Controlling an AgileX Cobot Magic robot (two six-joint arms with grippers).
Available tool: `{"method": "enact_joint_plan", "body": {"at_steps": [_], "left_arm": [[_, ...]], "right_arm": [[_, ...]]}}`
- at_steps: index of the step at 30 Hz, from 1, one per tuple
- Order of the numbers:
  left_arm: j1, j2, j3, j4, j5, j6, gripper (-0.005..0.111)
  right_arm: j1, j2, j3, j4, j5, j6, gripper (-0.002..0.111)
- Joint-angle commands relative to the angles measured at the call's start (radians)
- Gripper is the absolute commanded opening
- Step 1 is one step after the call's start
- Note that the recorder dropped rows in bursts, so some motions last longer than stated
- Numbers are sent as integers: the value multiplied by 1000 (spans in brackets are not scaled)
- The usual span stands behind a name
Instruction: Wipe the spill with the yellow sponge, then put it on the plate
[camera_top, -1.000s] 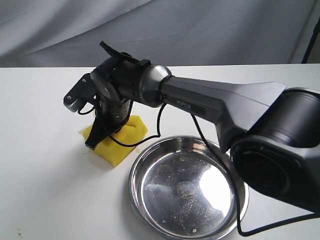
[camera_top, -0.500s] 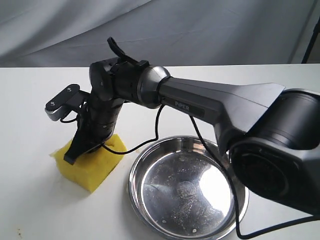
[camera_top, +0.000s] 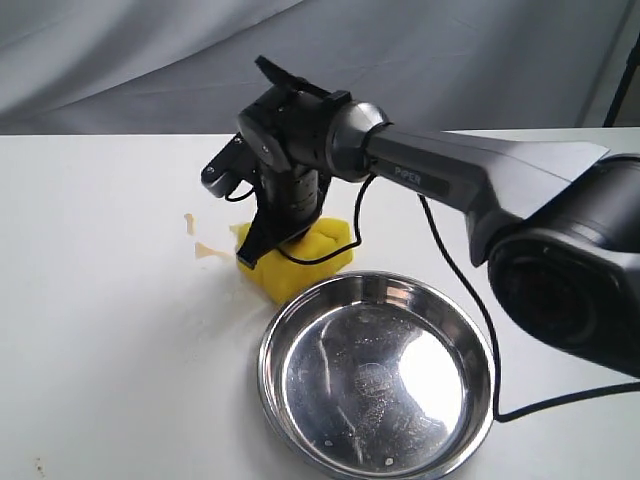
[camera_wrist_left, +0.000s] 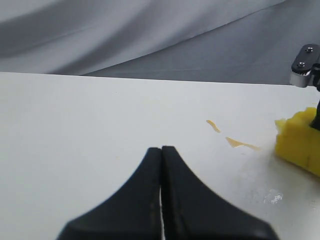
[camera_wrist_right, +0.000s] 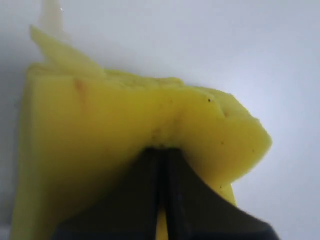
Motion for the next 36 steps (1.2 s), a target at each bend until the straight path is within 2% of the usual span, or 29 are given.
{"method": "enact_joint_plan", "body": {"at_steps": [1, 6, 12, 19, 27, 31, 36], "left_arm": [[-5, -2, 5, -11, -10, -5, 0], [-5, -2, 5, -11, -10, -5, 0], [-5, -2, 5, -11, -10, -5, 0], [-5, -2, 5, -11, -10, -5, 0], [-5, -2, 5, -11, -10, -5, 0], [-5, -2, 5, -11, -10, -5, 0], [-5, -2, 5, -11, -10, -5, 0]], "right_arm": [[-29, 24, 13, 147, 141, -95, 0], [-2, 24, 13, 292, 113, -153, 0], [88, 24, 13, 435, 93, -323, 0], [191, 24, 13, 438, 50, -466, 0], [150, 24, 6, 300, -276, -425, 0], [129, -30, 6, 300, -271, -427, 0], [103, -130, 6, 275, -366, -457, 0]]}}
